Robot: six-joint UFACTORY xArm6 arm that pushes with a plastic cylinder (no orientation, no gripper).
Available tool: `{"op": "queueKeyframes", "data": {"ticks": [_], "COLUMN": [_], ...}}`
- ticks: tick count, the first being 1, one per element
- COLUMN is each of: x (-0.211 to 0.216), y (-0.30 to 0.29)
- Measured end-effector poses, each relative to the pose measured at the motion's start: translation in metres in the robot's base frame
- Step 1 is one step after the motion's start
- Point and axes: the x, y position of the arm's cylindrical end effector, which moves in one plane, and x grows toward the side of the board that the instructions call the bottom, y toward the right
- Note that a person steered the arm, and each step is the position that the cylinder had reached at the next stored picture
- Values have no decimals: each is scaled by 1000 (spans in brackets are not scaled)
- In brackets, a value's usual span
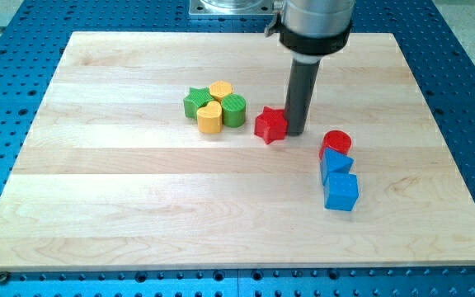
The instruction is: Put the red blocks into the group of blocks
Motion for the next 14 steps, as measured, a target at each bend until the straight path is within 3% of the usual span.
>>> {"op": "queueKeyframes", "data": {"ticks": [6,7,8,10,11,12,13,14], "x": [-6,29,41,63,26,19,54,7], "y": [-37,-85,-66,-119,-105,-101,-97,-45]}}
